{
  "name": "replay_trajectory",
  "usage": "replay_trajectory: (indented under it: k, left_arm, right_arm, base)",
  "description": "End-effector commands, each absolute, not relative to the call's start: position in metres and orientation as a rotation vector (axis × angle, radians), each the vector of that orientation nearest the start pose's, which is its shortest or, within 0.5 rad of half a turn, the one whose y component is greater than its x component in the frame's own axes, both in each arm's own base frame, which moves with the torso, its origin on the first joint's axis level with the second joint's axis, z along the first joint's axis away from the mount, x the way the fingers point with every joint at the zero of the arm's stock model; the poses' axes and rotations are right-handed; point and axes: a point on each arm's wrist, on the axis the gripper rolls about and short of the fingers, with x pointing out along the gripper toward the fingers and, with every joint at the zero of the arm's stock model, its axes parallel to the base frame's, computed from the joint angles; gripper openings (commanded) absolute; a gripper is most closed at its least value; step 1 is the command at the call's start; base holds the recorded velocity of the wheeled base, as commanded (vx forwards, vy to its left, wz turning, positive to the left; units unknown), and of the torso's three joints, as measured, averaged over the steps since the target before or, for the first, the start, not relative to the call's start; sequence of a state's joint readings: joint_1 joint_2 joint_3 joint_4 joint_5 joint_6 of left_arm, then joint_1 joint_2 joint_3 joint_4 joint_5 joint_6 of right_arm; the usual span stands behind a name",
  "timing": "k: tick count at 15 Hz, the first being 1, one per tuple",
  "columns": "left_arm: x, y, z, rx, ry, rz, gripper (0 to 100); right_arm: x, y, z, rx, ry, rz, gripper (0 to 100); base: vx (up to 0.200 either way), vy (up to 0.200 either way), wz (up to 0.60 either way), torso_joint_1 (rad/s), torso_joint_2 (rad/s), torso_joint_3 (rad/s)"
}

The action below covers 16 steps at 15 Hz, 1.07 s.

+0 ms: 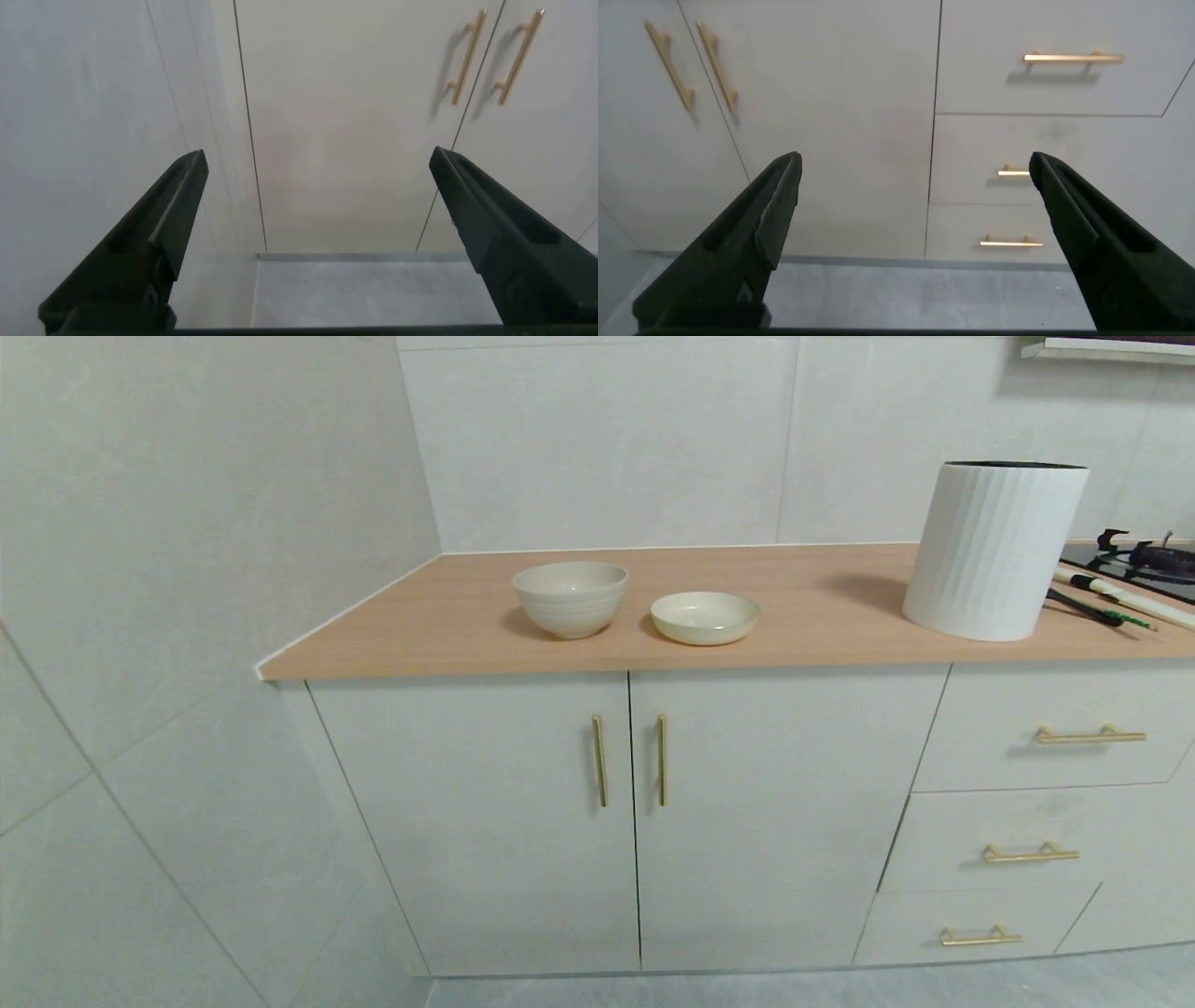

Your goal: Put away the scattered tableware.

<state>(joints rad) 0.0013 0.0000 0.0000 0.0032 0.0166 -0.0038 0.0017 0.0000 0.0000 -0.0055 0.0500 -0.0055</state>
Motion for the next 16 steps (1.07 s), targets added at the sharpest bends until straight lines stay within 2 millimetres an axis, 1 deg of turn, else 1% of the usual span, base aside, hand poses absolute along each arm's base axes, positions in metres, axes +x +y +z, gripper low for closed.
replay_trajectory:
  k: [1,6,16]
  left_arm:
    - [-0.0228,0.0003,0.0752,-0.005,0.003,0.018,100]
    - [-0.0228,0.0003,0.0752,-0.005,0.003,0.018,100]
    - [-0.0228,0.0003,0.0752,-0.003,0.003,0.018,100]
  right_arm:
    - [-0.0228,0.0011,0.0761,-0.006,-0.006,0.051,100]
    - [-0.0228,0.0011,0.0761,-0.006,-0.006,0.051,100]
    - [-0.0228,0.0011,0.0761,-0.008,-0.006,0.052,100]
  base:
    - [0.0,0.0,0.0,-0.139,0.45,0.334]
    - [0.0,0.0,0.0,-0.089,0.4,0.289]
    - [0.0,0.0,0.0,-0.006,0.02,0.014]
